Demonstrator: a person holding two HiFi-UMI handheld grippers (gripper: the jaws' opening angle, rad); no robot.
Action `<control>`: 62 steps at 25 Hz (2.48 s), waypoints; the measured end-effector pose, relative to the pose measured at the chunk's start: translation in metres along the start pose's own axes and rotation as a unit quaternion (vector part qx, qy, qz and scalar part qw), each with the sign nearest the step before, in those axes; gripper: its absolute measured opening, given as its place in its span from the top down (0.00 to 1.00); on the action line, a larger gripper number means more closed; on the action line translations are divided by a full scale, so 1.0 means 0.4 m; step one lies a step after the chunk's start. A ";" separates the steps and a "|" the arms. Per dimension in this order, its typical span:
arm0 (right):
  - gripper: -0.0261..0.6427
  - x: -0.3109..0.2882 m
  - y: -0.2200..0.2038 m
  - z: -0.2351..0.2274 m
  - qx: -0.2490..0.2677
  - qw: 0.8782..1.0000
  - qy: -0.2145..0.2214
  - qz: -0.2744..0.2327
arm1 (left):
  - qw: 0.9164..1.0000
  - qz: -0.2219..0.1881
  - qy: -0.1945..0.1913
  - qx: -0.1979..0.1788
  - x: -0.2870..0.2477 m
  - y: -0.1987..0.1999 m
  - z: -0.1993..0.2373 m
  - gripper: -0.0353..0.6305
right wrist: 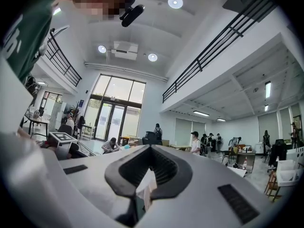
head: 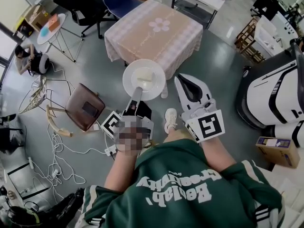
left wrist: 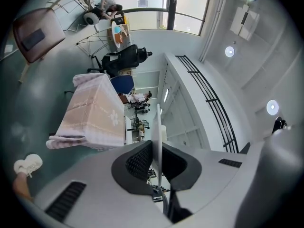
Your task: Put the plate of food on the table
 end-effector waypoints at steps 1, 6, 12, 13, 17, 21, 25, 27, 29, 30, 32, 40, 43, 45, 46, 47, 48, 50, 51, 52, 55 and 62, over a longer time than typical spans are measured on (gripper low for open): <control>0.94 -0.011 -0.006 -0.022 0.001 1.000 0.002 -0.001 | 1.000 -0.001 -0.002 0.002 -0.025 -0.003 -0.001 0.91; 0.94 -0.063 -0.036 -0.131 -0.003 1.000 0.008 -0.004 | 1.000 -0.005 0.004 -0.001 -0.145 -0.018 0.000 0.91; 0.94 -0.120 -0.077 -0.247 -0.010 1.000 0.009 -0.009 | 1.000 -0.006 0.013 -0.005 -0.281 -0.025 0.005 0.91; 0.94 -0.130 -0.083 -0.265 -0.010 1.000 0.009 -0.009 | 1.000 -0.005 0.013 -0.005 -0.303 -0.026 0.005 0.91; 0.94 -0.168 -0.106 -0.335 -0.009 1.000 0.007 -0.010 | 1.000 -0.003 0.010 -0.005 -0.390 -0.029 0.002 0.91; 0.94 -0.202 -0.136 -0.391 -0.016 1.000 0.007 -0.007 | 1.000 -0.002 0.009 -0.005 -0.458 -0.034 0.013 0.91; 0.94 -0.245 -0.153 -0.432 -0.006 1.000 0.016 -0.010 | 1.000 -0.008 0.011 -0.002 -0.514 -0.022 0.021 0.91; 0.94 -0.264 -0.162 -0.449 -0.011 1.000 0.017 -0.009 | 1.000 -0.009 0.007 -0.002 -0.541 -0.017 0.021 0.91; 0.94 -0.280 -0.174 -0.464 -0.015 1.000 0.020 -0.007 | 1.000 -0.010 0.005 -0.003 -0.564 -0.014 0.023 0.91; 0.94 -0.288 -0.179 -0.471 -0.016 1.000 0.022 -0.007 | 1.000 -0.011 0.004 -0.003 -0.574 -0.013 0.024 0.91; 0.94 -0.304 -0.188 -0.482 -0.012 1.000 0.027 -0.009 | 1.000 -0.012 0.006 0.001 -0.590 -0.010 0.027 0.91; 0.94 -0.339 -0.213 -0.516 -0.017 0.999 0.026 -0.007 | 1.000 -0.009 0.018 -0.005 -0.636 -0.003 0.044 0.91; 0.94 -0.342 -0.221 -0.532 -0.020 1.000 0.022 -0.008 | 1.000 -0.008 0.017 -0.005 -0.647 -0.009 0.042 0.91; 0.94 -0.344 -0.222 -0.539 -0.021 1.000 0.021 -0.008 | 1.000 -0.009 0.017 -0.005 -0.651 -0.008 0.040 0.91; 0.94 -0.345 -0.222 -0.539 -0.022 1.000 0.021 -0.008 | 1.000 -0.009 0.018 -0.006 -0.651 -0.005 0.040 0.91; 0.94 -0.345 -0.222 -0.538 -0.023 1.000 0.021 -0.007 | 1.000 -0.009 0.019 -0.007 -0.651 -0.003 0.039 0.91; 0.94 -0.345 -0.224 -0.538 -0.024 0.999 0.021 -0.007 | 1.000 -0.009 0.019 -0.005 -0.652 -0.004 0.039 0.91; 0.94 -0.344 -0.229 -0.543 -0.026 0.999 0.021 -0.007 | 1.000 -0.007 0.018 -0.004 -0.659 -0.009 0.040 0.91; 0.94 -0.345 -0.232 -0.546 -0.027 0.999 0.021 -0.006 | 1.000 -0.006 0.017 -0.007 -0.663 -0.011 0.041 0.91; 0.94 -0.346 -0.234 -0.550 -0.028 0.999 0.021 -0.006 | 1.000 -0.004 0.016 -0.008 -0.668 -0.014 0.041 0.91; 0.94 -0.353 -0.235 -0.556 -0.030 0.999 0.019 -0.009 | 1.000 0.001 0.016 -0.008 -0.677 -0.017 0.038 0.91; 0.94 -0.398 -0.239 -0.555 -0.031 0.999 0.017 -0.004 | 1.000 0.006 0.016 0.001 -0.699 0.020 0.038 0.91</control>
Point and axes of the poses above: the fingertips, and each gripper's own axes: x backward along the fingers, z to its left, y out of its top, the point moved 2 cm from there along x, backward along the fingers, and after that the axes turned 10 degrees about x, right-handed, at the moved point
